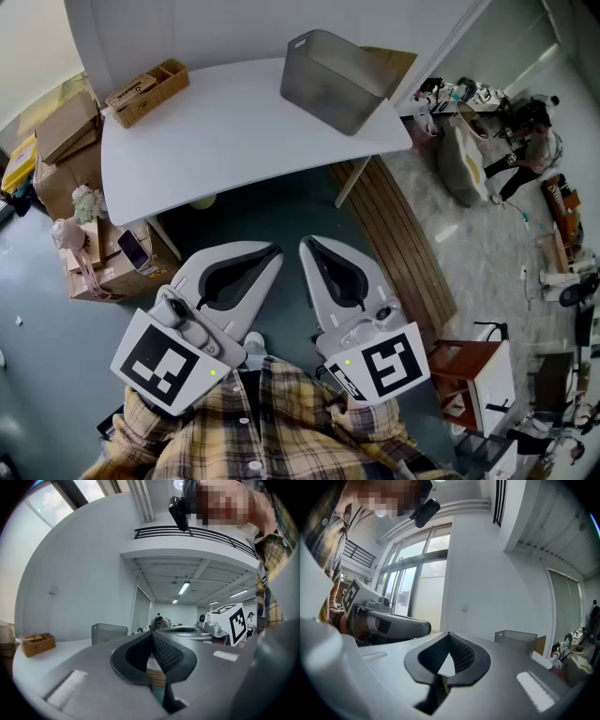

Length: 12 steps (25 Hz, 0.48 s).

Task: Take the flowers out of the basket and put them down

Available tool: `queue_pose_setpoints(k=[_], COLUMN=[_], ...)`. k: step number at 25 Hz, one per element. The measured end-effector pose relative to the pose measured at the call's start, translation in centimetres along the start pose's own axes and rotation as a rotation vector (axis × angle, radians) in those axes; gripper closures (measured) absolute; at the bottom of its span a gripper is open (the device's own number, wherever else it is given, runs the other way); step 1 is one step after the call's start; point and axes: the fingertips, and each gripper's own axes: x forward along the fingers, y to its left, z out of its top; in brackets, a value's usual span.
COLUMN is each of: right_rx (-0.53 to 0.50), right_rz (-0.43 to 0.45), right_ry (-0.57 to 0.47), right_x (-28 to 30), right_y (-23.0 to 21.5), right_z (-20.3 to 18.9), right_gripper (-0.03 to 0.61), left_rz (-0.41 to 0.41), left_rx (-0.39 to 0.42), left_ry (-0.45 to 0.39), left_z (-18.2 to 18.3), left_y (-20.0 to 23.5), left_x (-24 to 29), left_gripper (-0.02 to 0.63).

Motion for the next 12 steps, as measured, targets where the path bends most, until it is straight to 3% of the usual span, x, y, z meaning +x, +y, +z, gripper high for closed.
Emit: queue_pose_setpoints(k=[12], right_rx=[0.013], right_rz=[-0.008], right_ry=[-0.014], right_x=[-2.0], right_y=[-1.3], right_z=[-0.1], right_gripper=[0.574], left_rz=[0.007], left_rx=[0.001], left_ry=[0.006], left_z=[-0.3], left_y=[-1.5], left_x=[1.2], left_gripper=[0.601])
